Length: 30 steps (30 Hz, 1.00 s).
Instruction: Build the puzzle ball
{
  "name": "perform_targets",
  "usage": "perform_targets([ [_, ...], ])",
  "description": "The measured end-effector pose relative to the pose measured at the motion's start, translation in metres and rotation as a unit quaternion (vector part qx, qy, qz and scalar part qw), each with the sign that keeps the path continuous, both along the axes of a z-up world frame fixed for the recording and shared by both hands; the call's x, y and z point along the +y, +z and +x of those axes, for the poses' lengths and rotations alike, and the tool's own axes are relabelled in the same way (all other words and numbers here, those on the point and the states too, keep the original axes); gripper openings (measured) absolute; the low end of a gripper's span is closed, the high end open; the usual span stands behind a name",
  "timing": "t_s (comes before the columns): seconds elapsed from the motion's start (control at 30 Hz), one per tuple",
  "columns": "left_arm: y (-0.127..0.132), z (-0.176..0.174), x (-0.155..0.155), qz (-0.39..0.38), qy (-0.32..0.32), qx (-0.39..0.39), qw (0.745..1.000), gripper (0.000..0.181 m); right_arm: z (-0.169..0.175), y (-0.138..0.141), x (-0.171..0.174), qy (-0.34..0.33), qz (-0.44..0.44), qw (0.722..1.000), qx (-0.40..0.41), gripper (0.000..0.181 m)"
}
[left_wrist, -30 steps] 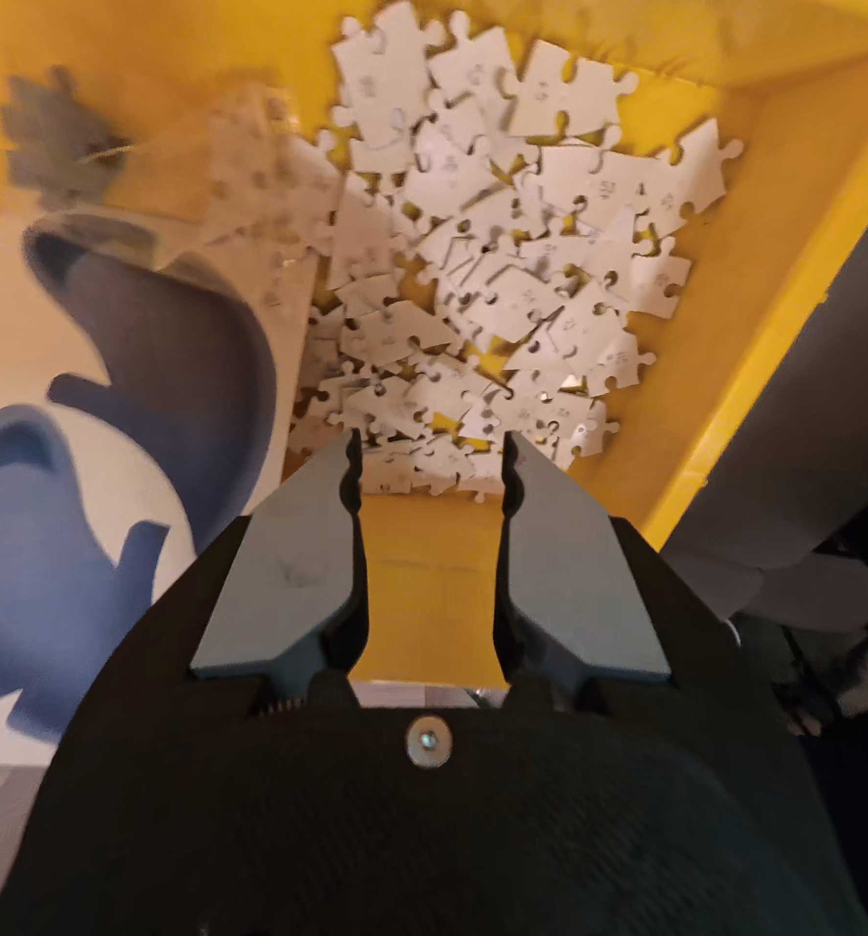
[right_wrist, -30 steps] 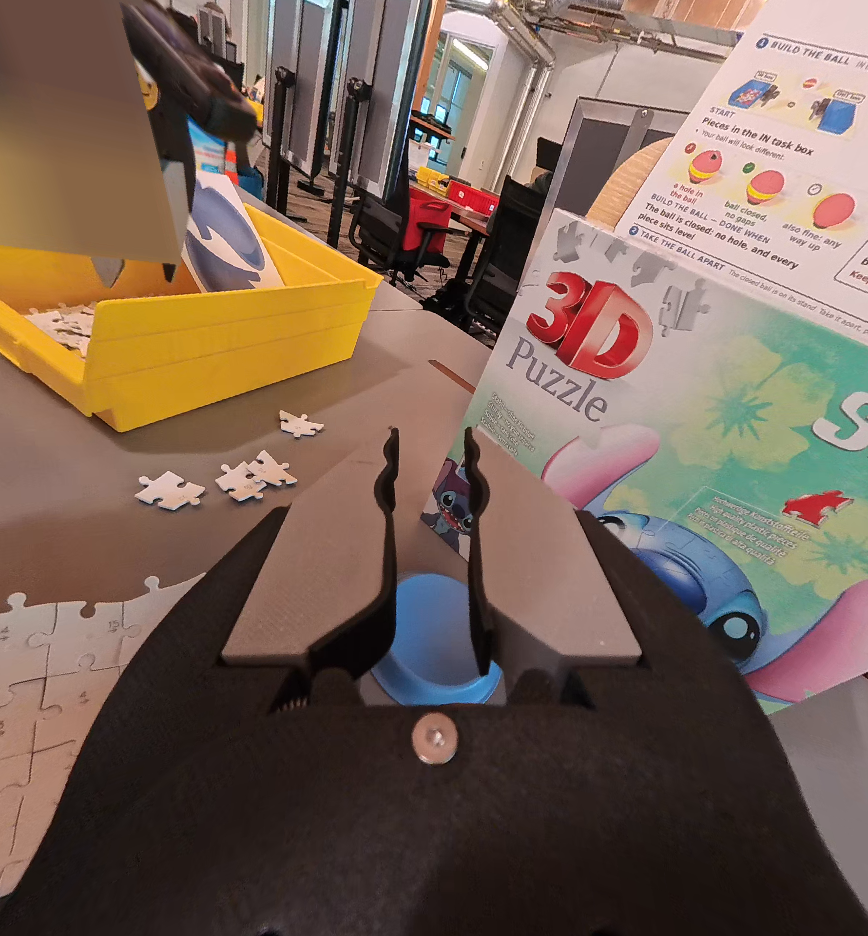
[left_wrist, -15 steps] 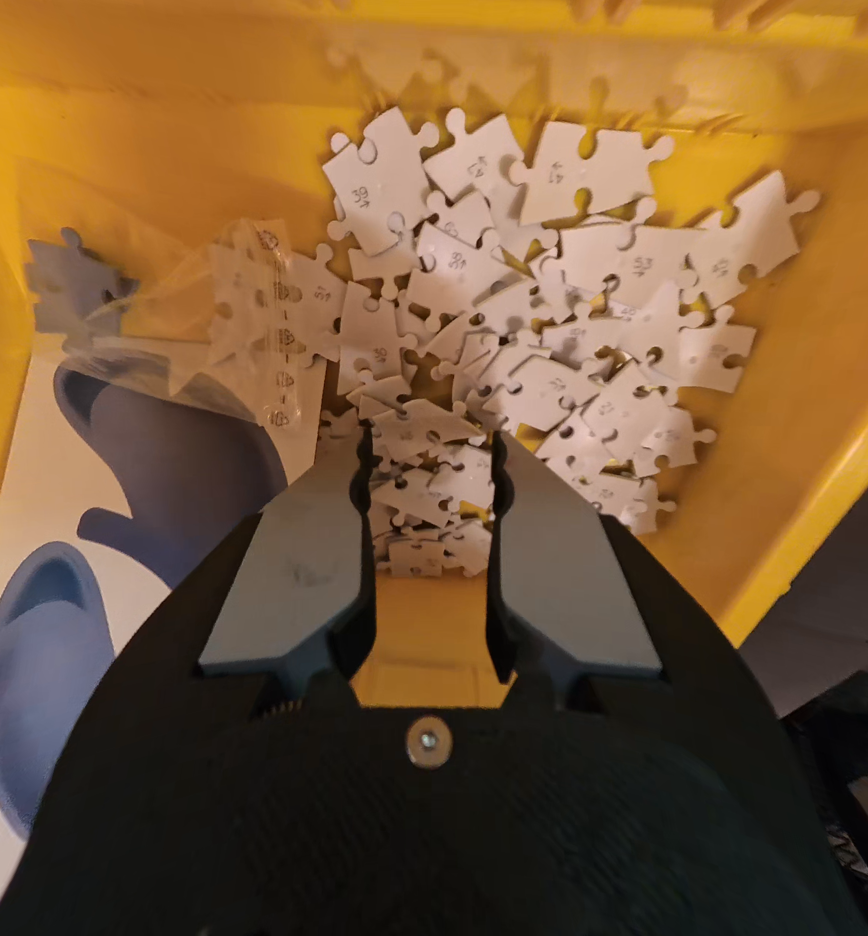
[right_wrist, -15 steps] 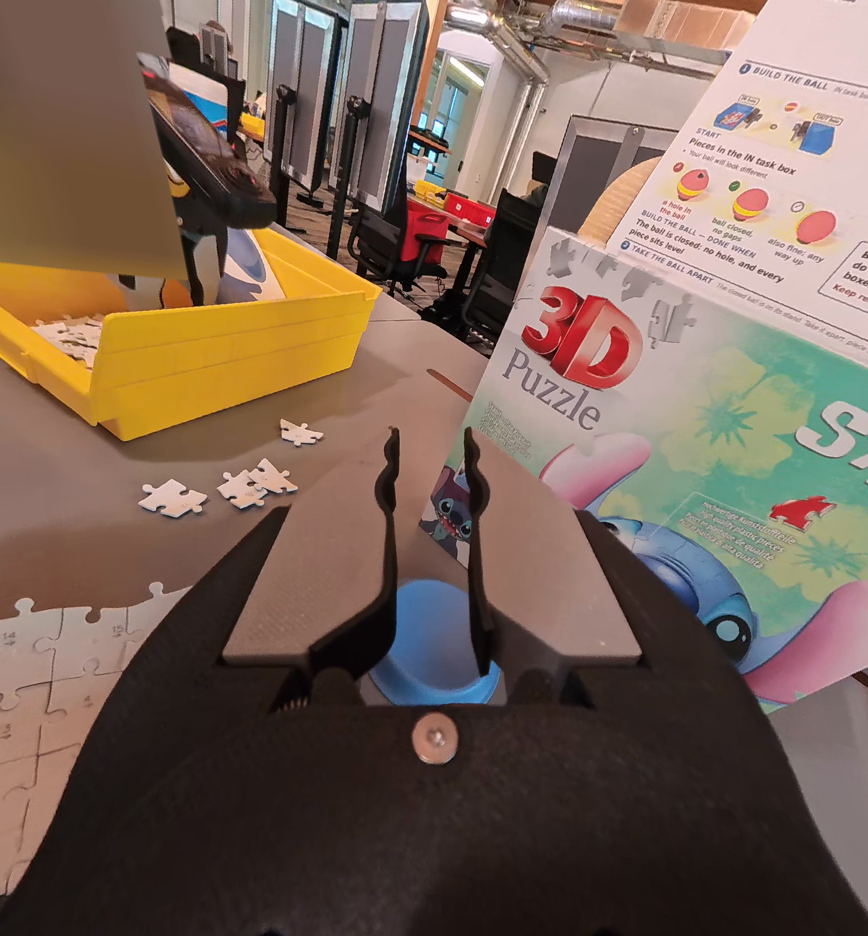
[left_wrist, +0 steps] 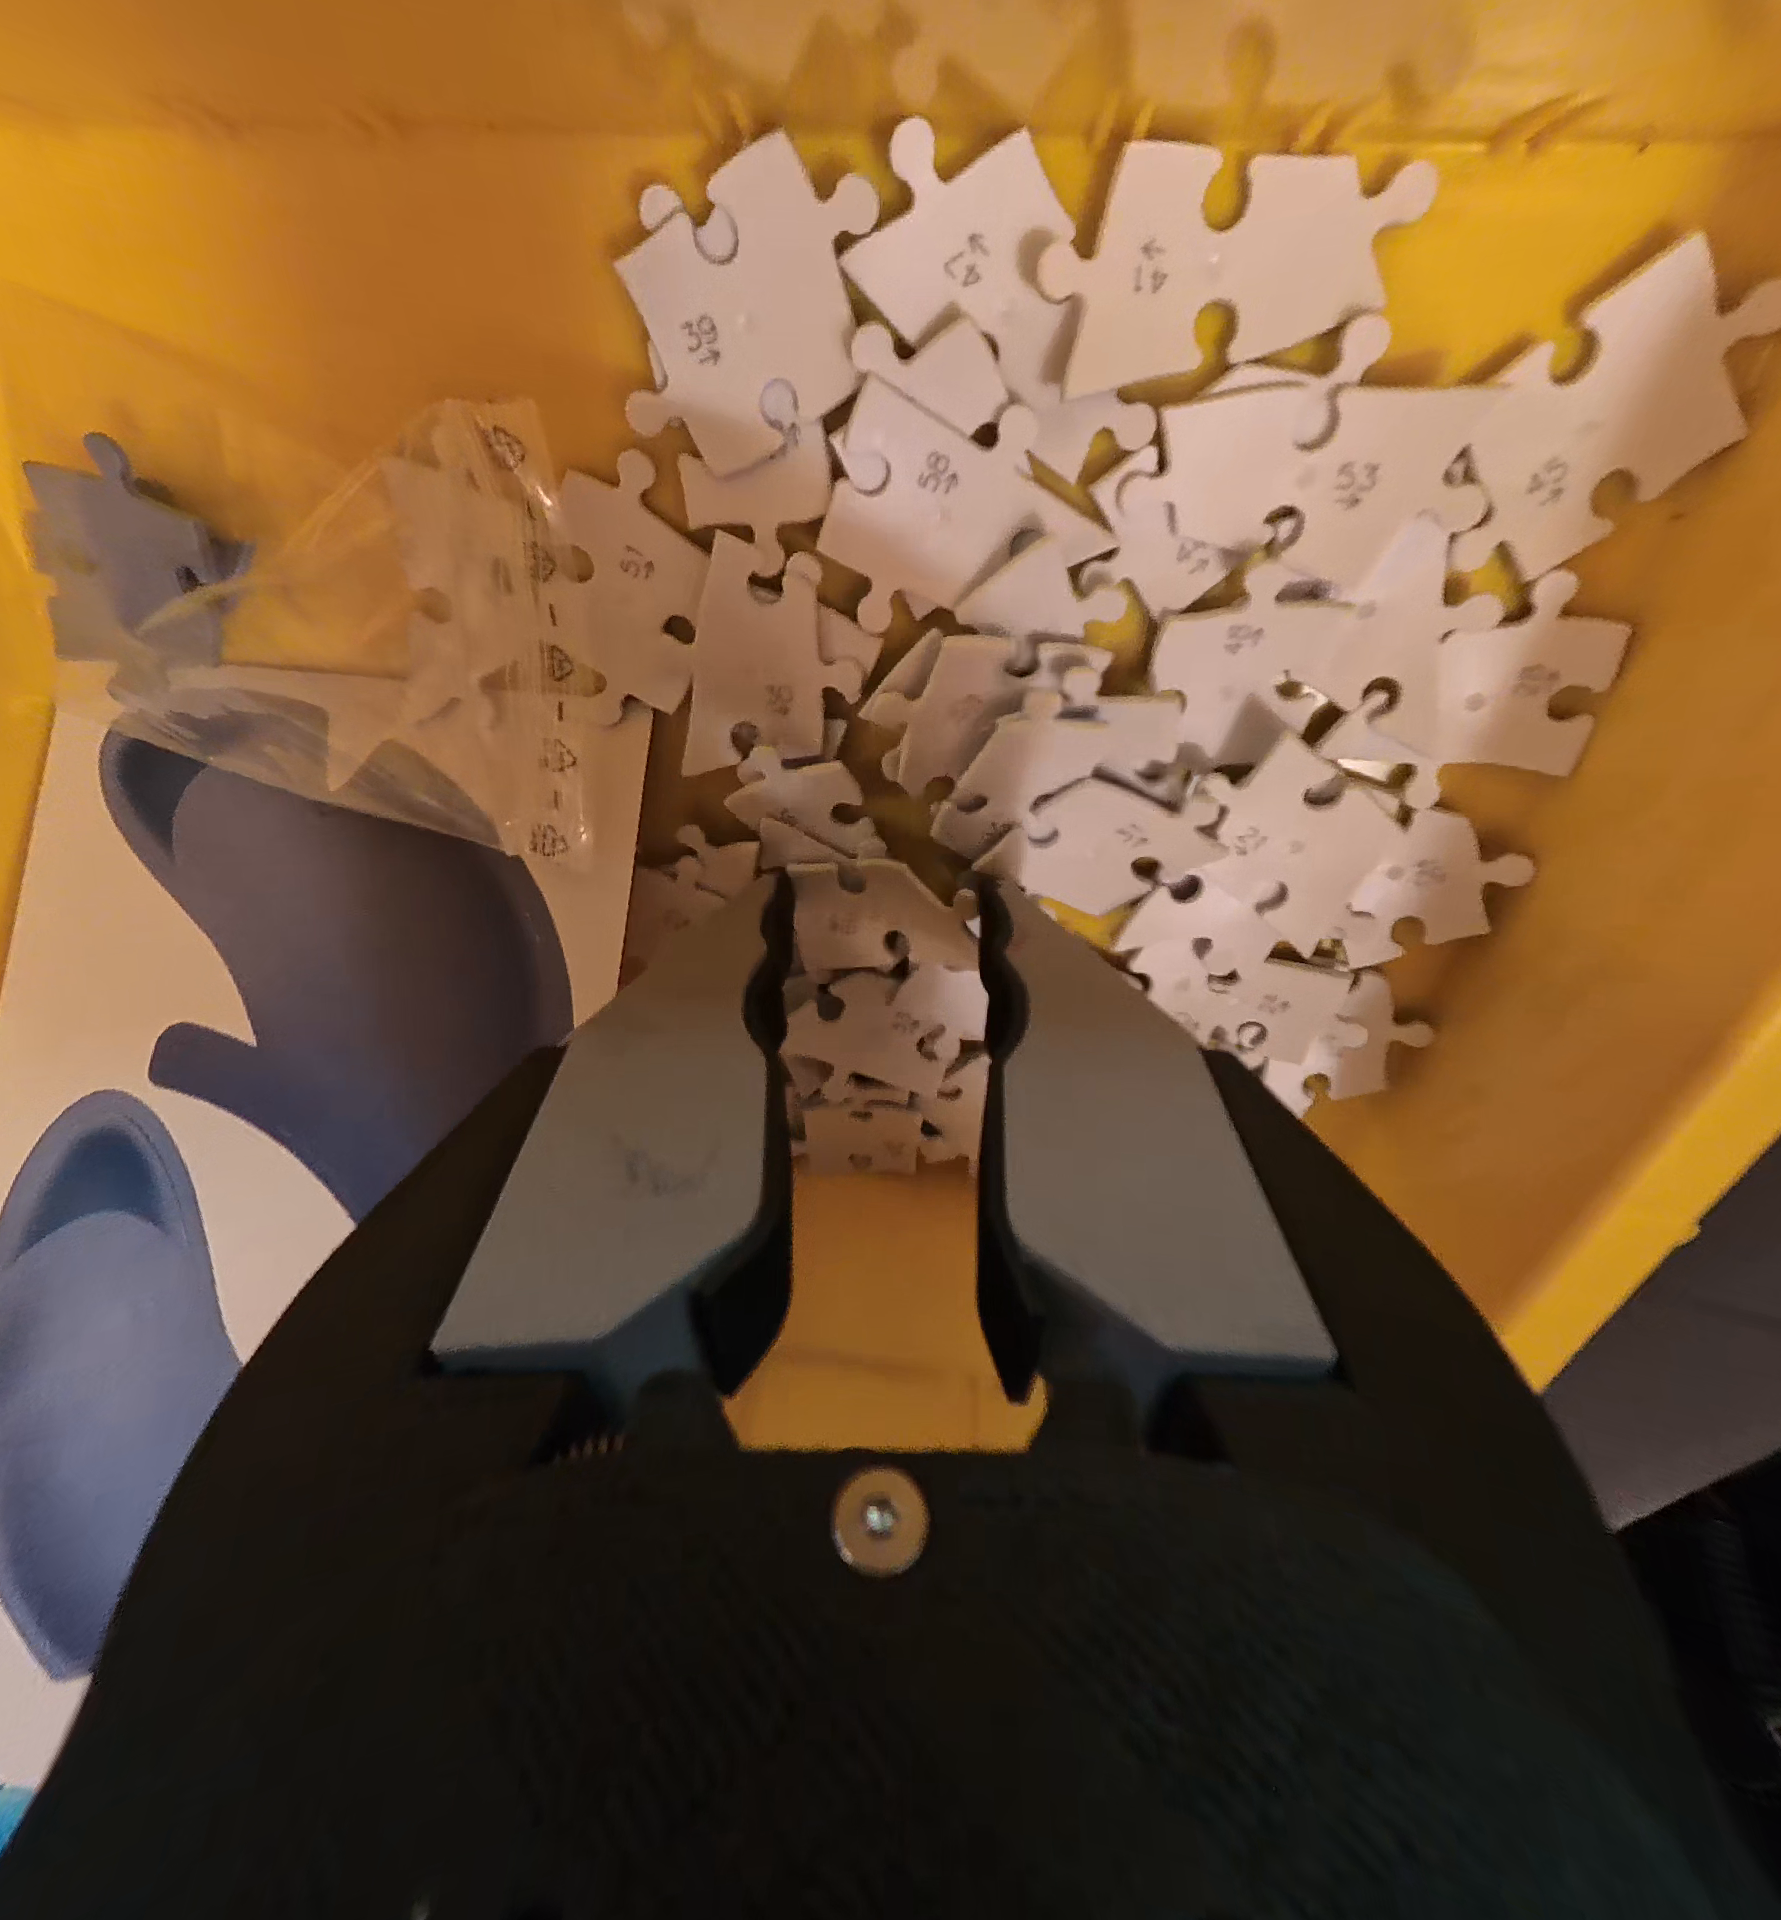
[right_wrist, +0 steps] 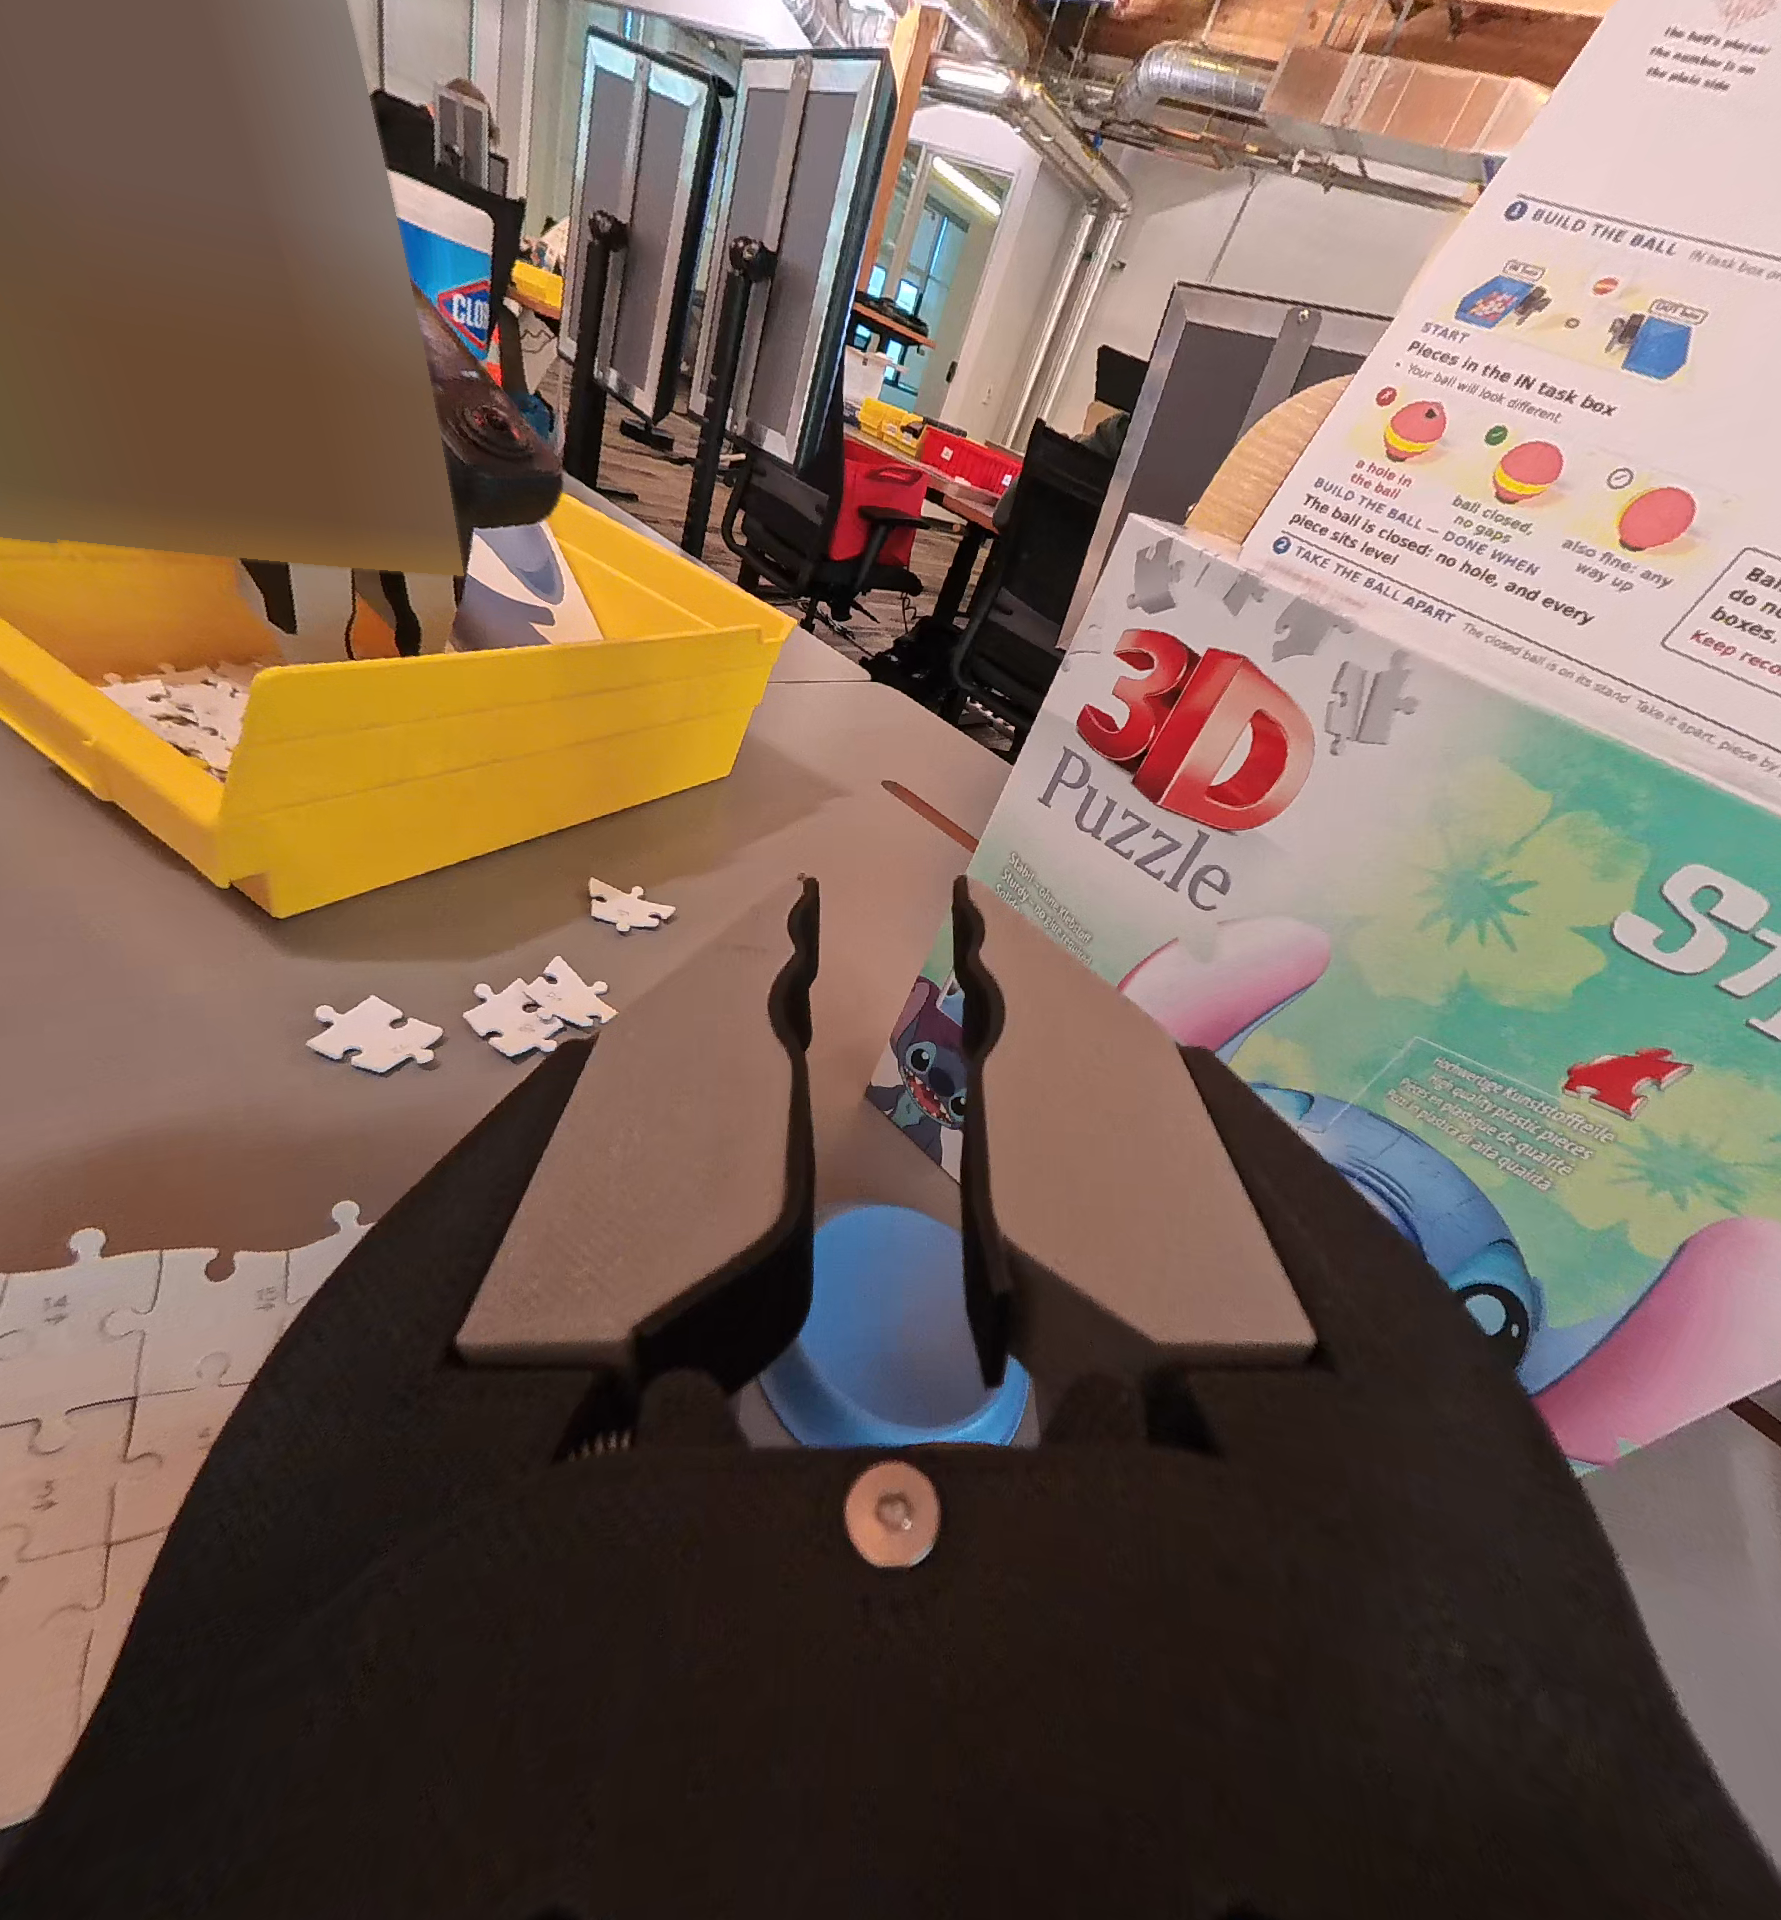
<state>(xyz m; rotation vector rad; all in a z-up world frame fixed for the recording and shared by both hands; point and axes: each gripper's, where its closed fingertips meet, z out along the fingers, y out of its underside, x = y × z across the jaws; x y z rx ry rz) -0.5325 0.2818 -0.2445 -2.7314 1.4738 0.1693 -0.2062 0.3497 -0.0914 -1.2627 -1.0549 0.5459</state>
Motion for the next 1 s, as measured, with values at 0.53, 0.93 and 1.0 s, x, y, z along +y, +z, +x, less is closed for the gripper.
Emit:
perform_targets([
  [0.53, 0.099, 0.064, 0.016, 0.203, -0.14, -0.055, 0.968, 0.034, -0.011, -0.01, -0.005, 0.066, -0.122, 0.99, 0.023, 0.03],
  [0.93, 0.141, 0.245, -0.034, 0.334, -0.413, -0.117, 0.839, 0.034, -0.053, 0.004, -0.093, 0.278, -0.421, 0.862, 0.052, 0.039],
  [1.0, 0.136, 0.26, -0.036, 0.34, -0.422, -0.104, 0.834, 0.034, -0.055, -0.005, -0.107, 0.278, -0.437, 0.855, 0.035, 0.039],
])
